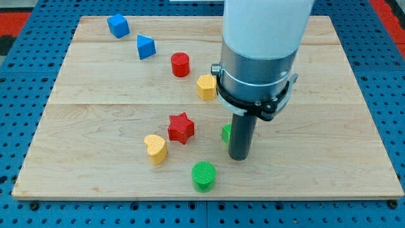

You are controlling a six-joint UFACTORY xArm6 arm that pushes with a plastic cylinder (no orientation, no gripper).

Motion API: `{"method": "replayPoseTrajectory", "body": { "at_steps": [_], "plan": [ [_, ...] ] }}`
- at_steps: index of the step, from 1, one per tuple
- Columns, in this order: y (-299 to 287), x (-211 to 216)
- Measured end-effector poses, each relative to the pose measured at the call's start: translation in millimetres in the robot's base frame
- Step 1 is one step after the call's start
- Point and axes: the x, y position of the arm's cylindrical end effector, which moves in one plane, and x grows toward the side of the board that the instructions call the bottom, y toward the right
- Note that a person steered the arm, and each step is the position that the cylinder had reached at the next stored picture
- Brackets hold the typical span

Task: Place green star diagonal to the hexagon

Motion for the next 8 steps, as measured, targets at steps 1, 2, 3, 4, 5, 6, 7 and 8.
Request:
{"method": "replayPoseTrajectory", "body": {
  "at_steps": [1, 2, 3, 4, 5, 6, 7, 8],
  "plan": [
    [1.6, 1.1],
    [4.9, -10.1],
    [-1.8, 6.3],
    [-34.4, 9.0],
    [-16.1, -13.2],
    [8.9, -37.0],
    [10.2, -52.3],
    [18.0, -45.6]
  ]
}}
